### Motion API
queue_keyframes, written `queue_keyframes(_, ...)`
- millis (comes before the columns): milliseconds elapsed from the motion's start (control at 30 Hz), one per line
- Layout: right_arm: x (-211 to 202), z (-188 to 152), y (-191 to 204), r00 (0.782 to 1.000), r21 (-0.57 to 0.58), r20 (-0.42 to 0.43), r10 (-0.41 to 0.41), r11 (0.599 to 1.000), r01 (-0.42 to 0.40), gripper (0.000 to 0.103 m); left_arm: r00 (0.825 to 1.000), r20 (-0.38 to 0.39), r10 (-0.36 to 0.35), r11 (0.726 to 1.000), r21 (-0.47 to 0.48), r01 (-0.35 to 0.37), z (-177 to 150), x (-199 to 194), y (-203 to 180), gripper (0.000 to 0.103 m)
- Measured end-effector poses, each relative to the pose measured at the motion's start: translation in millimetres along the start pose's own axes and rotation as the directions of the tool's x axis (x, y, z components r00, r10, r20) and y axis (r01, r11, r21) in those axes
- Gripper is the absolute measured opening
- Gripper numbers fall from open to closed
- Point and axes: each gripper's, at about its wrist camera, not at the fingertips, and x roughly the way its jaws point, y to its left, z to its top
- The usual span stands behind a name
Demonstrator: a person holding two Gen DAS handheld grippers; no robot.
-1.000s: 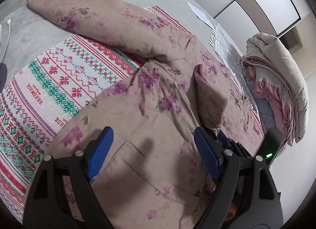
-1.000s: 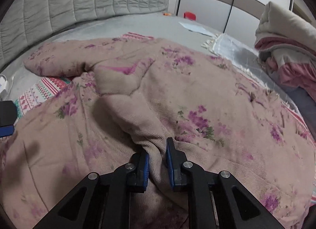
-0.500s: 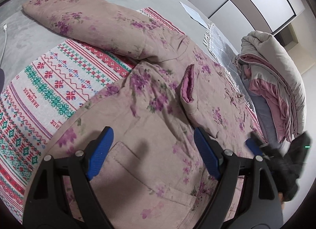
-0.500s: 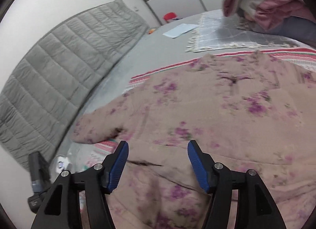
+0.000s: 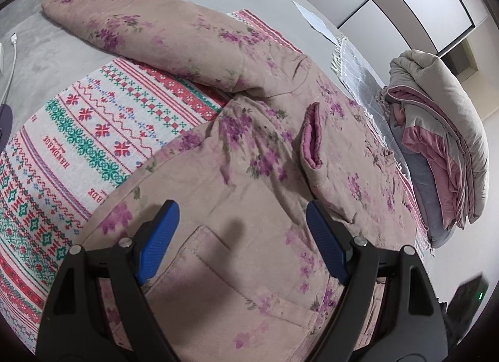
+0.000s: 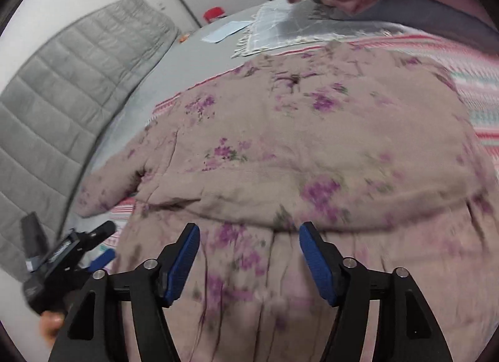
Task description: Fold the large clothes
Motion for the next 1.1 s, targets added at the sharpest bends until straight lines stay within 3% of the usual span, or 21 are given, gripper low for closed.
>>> queue_keyframes(100, -10, -20, -23, 0.997, 0.046, -0.054, -0.047, 0.998, 0.049, 0.073, 1.000, 0.002, 0.018, 1.000, 0.001, -0.018, 1, -1, 4, 0.083)
queue_keyframes(200, -17, -49, -50, 0.999, 0.124, -0.048, 0.019, 0.992, -0.013, 0.074, 0.999, 0.004, 0.035, 0.999, -0.016, -0.035, 5, -1, 12, 0.083)
queue_keyframes(267, -8, -63, -71, 0.998, 0.186, -0.056, 0.014, 0.983, -0.004, 0.075, 0.998, 0.005, 0.065, 0.997, -0.030, -0.065, 9, -1, 20, 0.083)
queue_keyframes(333, 2, -65, -84, 0.996, 0.222, -0.092, 0.012, 0.975, 0.008, 0.075, 0.996, 0.003, 0.088, 0.995, -0.044, -0.088, 16, -1, 29, 0.083)
queue_keyframes(400, -5, -59, -89, 0.998, 0.219, -0.049, 0.028, 0.976, -0.017, 0.075, 0.993, 0.021, 0.115, 0.990, -0.081, -0.113, 27, -7, 43, 0.083)
queue_keyframes(500, -15, -54, -93, 1.000, 0.196, 0.002, -0.016, 0.981, 0.015, 0.075, 0.985, 0.061, 0.161, 0.978, -0.141, -0.151, 46, -16, 63, 0.083)
queue_keyframes(633, -12, -54, -110, 1.000, 0.242, -0.014, -0.022, 0.970, 0.025, 0.075, 0.983, 0.058, 0.173, 0.967, -0.198, -0.159, 82, -19, 89, 0.083)
queue_keyframes(767, -15, -56, -118, 1.000, 0.279, 0.000, 0.006, 0.960, -0.006, 0.075, 0.973, 0.065, 0.222, 0.938, -0.287, -0.195, 127, -20, 125, 0.083)
queue_keyframes(900, -17, -56, -107, 1.000, 0.238, 0.007, 0.004, 0.971, -0.005, 0.075, 0.957, 0.076, 0.279, 0.888, -0.400, -0.227, 168, -22, 170, 0.083)
queue_keyframes(1033, -15, -57, -104, 1.000, 0.235, 0.000, 0.020, 0.972, -0.019, 0.075, 0.967, 0.067, 0.247, 0.869, -0.457, -0.190, 193, -7, 200, 0.083)
queue_keyframes(1100, -14, -57, -105, 1.000, 0.240, -0.002, 0.015, 0.971, -0.014, 0.075, 0.968, 0.061, 0.242, 0.839, -0.515, -0.177, 198, 4, 215, 0.083)
